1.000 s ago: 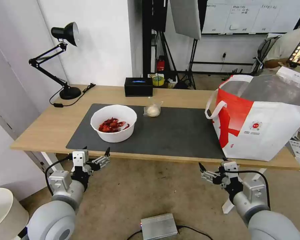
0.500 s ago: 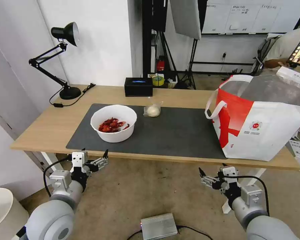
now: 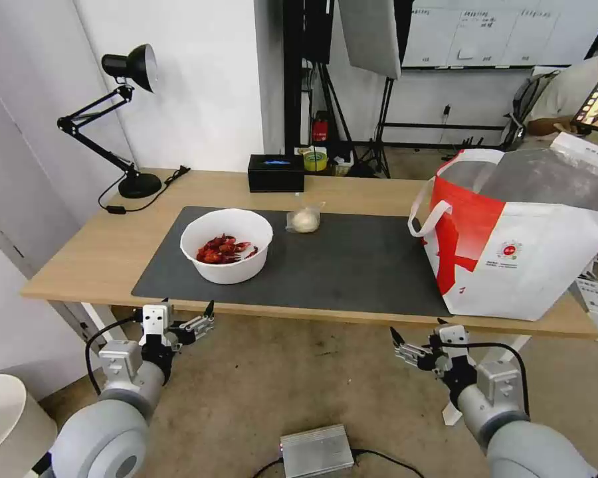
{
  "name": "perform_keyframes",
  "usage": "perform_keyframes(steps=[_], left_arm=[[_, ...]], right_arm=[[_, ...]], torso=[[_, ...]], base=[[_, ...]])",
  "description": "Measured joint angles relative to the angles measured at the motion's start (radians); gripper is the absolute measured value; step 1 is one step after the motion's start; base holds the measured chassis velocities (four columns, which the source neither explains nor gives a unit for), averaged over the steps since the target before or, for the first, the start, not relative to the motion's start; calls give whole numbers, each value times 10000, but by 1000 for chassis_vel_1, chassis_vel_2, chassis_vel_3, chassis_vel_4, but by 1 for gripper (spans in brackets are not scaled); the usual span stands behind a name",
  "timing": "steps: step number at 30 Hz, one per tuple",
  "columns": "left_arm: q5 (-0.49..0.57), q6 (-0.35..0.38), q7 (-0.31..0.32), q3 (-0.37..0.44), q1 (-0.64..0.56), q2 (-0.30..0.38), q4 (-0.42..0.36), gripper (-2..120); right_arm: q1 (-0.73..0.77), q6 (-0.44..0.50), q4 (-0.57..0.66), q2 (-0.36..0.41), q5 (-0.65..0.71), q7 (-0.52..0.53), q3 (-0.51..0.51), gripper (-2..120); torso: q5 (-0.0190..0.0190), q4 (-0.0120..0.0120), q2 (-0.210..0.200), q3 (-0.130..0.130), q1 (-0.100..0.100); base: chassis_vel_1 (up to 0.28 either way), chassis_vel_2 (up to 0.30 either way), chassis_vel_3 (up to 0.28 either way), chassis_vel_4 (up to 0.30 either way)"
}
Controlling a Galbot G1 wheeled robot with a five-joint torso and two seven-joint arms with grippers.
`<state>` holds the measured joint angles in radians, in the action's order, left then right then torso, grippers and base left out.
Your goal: Pick up the trash from the table and place it into the takeout bag.
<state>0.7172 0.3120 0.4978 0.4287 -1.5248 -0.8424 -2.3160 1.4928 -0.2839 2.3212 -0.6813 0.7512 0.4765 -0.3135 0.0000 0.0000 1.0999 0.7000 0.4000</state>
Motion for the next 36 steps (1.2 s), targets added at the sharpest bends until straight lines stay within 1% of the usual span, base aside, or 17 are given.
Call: perform_keyframes(steps=[2, 5, 6, 8, 9, 12, 13, 16, 17, 19, 20, 21, 24, 25, 28, 30, 36], left_arm=[[10, -1, 2, 43, -17, 9, -33, 100], [91, -8, 5, 106, 4, 112, -43, 100], [91, -8, 5, 106, 4, 112, -43, 100], [128, -14, 5, 125, 7, 135, -47, 100], [128, -14, 5, 125, 7, 135, -47, 100], [152, -24, 10, 114, 71, 141, -29, 100], [152, -24, 10, 114, 71, 141, -29, 100], [163, -27, 14, 91, 99, 132, -4, 100], [163, -27, 14, 91, 99, 132, -4, 100], [164, -31, 21, 90, 91, 107, 13, 100], [163, -32, 24, 90, 80, 97, 17, 100], [163, -32, 24, 90, 80, 97, 17, 100], [148, -34, 35, 101, 7, 17, 41, 100], [148, -34, 35, 101, 7, 17, 41, 100], [108, -37, 62, 109, -50, -61, 49, 100], [102, -37, 62, 110, -64, -68, 48, 100], [97, -37, 266, 127, -94, -85, 51, 100]], right_arm=[[-354, 89, -93, 46, 191, -241, 46, 100], [-1108, 575, -577, 211, 440, -1390, 167, 100], [-1108, 575, -577, 211, 440, -1390, 167, 100], [-1797, 851, -1038, 321, 584, -1983, 486, 100], [-1797, 851, -1038, 321, 584, -1983, 486, 100], [-3439, 982, -1925, 346, 913, -2367, 1275, 100], [-3439, 982, -1925, 346, 913, -2367, 1275, 100], [-5245, 987, -2827, 213, 1220, -2406, 2362, 100], [-5245, 987, -2827, 213, 1220, -2406, 2362, 100], [-6374, 976, -3431, 23, 1323, -2411, 3204, 100], [-6752, 952, -3655, -65, 1360, -2400, 3526, 100], [-6752, 952, -3655, -65, 1360, -2400, 3526, 100], [-8445, 883, -4672, -559, 1533, -2187, 4799, 100], [-8445, 883, -4672, -559, 1533, -2187, 4799, 100], [-9814, 787, -5846, -1257, 1741, -1966, 5695, 100], [-10105, 732, -6203, -1484, 1810, -1939, 5895, 100], [-11531, 611, -8140, -2786, 2015, -1900, 6825, 100]], torso=[[1, 3, 0, 0, 0], [0, -1, 0, 0, 0], [0, -1, 0, 0, 0], [0, 0, 0, 1, 0], [0, 0, 0, 1, 0], [1, -1, 0, 1, 1], [1, -1, 0, 1, 1], [3, 1, 0, 1, 1], [3, 1, 0, 1, 1], [-6, 1, 0, 1, 1], [2, 1, -1, 1, 1], [2, 1, -1, 1, 1], [-3, 1, 0, 1, 1], [-3, 1, 0, 1, 1], [-4, 1, 0, 1, 1], [-3, 1, 0, 1, 1], [-1, 2, 0, 1, 2]], base=[[0, 0, 0, 0], [0, 0, 0, 0], [0, 0, 0, 0], [0, 0, 0, 0], [0, 0, 0, 0], [0, 0, 0, 0], [0, 0, 0, 0], [0, 0, 0, 0], [0, 0, 0, 0], [0, 0, 0, 0], [0, 0, 0, 0], [0, 0, 0, 0], [0, 0, 0, 0], [0, 0, 0, 0], [0, 0, 0, 0], [0, 0, 0, 0], [0, 0, 0, 0]])
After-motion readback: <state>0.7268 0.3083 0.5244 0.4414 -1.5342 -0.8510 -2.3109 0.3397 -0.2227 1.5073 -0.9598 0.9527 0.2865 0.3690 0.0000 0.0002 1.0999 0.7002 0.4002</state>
